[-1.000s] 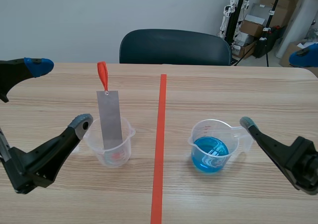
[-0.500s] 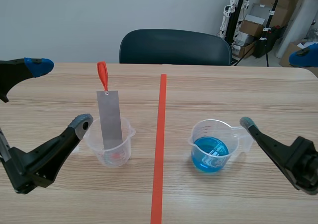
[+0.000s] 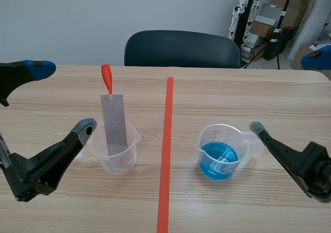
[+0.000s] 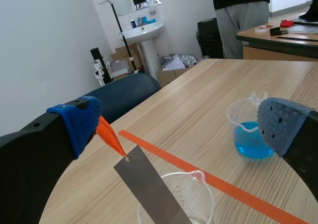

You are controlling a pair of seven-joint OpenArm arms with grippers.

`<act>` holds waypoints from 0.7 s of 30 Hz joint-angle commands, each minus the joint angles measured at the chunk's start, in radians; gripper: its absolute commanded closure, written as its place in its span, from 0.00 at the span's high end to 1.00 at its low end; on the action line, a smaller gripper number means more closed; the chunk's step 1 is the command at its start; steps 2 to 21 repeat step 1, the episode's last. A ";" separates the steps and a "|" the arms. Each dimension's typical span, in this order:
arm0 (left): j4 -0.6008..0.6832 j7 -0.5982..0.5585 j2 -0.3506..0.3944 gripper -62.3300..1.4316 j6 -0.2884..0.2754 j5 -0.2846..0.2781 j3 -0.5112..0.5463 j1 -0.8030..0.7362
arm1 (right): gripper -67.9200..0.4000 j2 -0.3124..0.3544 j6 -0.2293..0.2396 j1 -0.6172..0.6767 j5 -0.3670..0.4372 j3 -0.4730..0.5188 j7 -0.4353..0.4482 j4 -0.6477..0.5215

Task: Do the redox reaction experiment. return to the home posture

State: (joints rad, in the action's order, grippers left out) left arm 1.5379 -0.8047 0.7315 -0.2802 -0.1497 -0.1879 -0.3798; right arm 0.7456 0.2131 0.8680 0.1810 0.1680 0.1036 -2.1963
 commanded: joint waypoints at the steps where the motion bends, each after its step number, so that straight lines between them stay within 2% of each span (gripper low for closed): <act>1: 0.015 -0.014 -0.002 1.00 0.007 -0.010 -0.003 -0.002 | 1.00 0.010 -0.010 -0.001 0.006 -0.001 0.014 -0.003; 21: 0.015 -0.014 -0.002 1.00 0.007 -0.010 -0.003 -0.002 | 1.00 0.010 -0.010 -0.001 0.006 -0.001 0.014 -0.003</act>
